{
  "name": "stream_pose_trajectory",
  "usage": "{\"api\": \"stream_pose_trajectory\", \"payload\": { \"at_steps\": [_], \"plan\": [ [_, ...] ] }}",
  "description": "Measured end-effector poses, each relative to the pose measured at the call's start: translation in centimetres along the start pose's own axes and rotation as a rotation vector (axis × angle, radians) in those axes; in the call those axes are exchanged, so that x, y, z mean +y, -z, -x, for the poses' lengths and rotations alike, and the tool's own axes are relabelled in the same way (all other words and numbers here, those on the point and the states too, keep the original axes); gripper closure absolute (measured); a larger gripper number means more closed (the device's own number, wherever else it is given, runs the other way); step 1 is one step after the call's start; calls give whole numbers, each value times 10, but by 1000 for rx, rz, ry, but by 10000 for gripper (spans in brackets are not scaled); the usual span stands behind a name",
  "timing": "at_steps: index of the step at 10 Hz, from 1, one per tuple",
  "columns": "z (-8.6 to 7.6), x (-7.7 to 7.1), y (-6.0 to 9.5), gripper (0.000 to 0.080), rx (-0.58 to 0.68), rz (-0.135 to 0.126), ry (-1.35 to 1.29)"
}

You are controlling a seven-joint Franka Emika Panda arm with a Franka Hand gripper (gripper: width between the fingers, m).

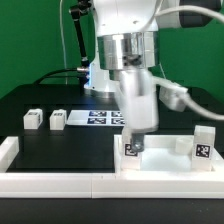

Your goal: Assemble square table

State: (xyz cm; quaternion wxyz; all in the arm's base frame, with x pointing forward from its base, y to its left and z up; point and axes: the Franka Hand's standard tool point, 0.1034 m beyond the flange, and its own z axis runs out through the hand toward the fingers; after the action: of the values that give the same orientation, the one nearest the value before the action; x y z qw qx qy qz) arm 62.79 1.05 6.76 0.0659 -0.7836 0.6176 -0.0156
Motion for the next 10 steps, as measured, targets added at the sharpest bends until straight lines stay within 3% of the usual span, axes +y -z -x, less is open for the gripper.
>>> {"api": "stream_pose_trajectory", "payload": {
  "at_steps": [1,2,5,7,9,10],
  "plan": [
    [-3,0,1,299,0,-8,174],
    [-4,1,0,178,2,-4,212],
    [-5,1,0,151,15,4,485],
    [-6,-4,1,150,63,8,900],
    [-7,-2,0,150,65,10,959],
    [-7,-2,0,289,65,9,929]
  ]
}}
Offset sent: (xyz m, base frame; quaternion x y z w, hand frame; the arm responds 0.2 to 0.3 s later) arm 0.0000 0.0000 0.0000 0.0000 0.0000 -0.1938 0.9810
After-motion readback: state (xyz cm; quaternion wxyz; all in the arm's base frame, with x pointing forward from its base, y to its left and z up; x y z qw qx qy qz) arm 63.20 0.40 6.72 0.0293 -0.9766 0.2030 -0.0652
